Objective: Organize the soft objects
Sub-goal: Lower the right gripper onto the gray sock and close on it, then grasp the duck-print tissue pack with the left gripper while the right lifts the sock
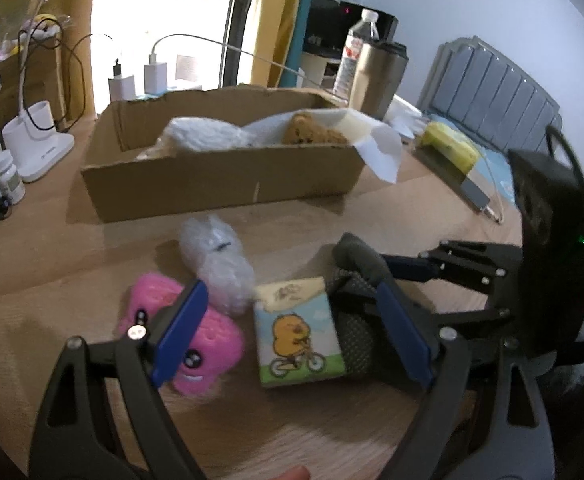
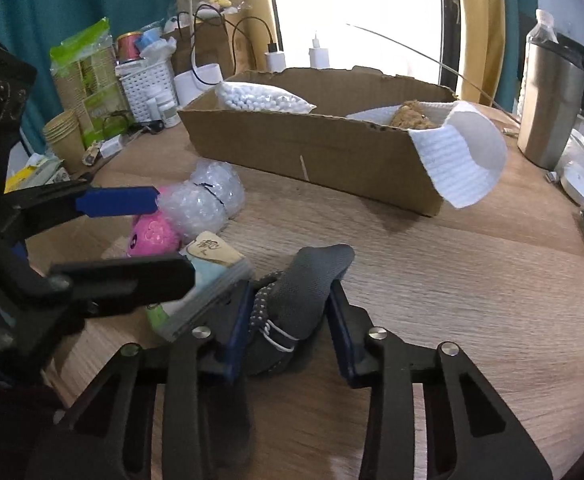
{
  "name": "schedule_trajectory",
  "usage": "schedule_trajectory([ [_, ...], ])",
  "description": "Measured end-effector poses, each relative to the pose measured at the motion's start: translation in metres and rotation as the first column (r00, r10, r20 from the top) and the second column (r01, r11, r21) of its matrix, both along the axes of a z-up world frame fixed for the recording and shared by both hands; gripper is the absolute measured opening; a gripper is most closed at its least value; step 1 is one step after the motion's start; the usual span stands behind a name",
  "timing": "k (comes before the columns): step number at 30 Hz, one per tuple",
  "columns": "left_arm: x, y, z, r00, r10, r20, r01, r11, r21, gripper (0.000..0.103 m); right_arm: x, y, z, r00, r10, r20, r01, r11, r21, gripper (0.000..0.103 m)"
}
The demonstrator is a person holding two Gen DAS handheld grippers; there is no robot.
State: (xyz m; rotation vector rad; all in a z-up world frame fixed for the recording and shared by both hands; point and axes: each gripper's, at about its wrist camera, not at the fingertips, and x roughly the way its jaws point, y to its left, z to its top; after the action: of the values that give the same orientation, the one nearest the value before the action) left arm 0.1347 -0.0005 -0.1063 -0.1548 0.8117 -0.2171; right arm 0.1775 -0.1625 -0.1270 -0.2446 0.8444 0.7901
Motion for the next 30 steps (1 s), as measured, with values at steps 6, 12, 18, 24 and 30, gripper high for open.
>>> schedule_trajectory([
  [6,0.004,-0.010,-0.007,0.999,-0.007,-0.033,0.007,1.000,0.016,0.088,0.004,-0.026,0.005,0.999,-0.041,0.021,0.040,0.999,0.015,0.037],
  [12,0.010,-0.019,-0.017,0.997,-0.019,-0.080,0.022,0.999,0.032,0.088,0.014,-0.053,0.007,0.994,-0.101,0.031,0.101,0.995,0.029,0.036],
  [18,0.012,-0.027,-0.025,0.994,-0.018,-0.104,0.027,0.997,0.079,0.087,0.017,-0.057,0.006,0.993,-0.116,0.025,0.115,0.993,0.036,0.037],
  [24,0.008,-0.033,-0.023,0.995,-0.036,-0.089,0.044,0.995,0.088,0.087,0.022,-0.062,0.003,0.989,-0.146,-0.012,0.146,0.989,0.034,0.047],
  [30,0.006,-0.041,-0.025,0.993,-0.073,-0.089,0.084,0.989,0.122,0.061,0.019,-0.059,0.002,0.991,-0.130,-0.001,0.130,0.991,0.019,0.047],
])
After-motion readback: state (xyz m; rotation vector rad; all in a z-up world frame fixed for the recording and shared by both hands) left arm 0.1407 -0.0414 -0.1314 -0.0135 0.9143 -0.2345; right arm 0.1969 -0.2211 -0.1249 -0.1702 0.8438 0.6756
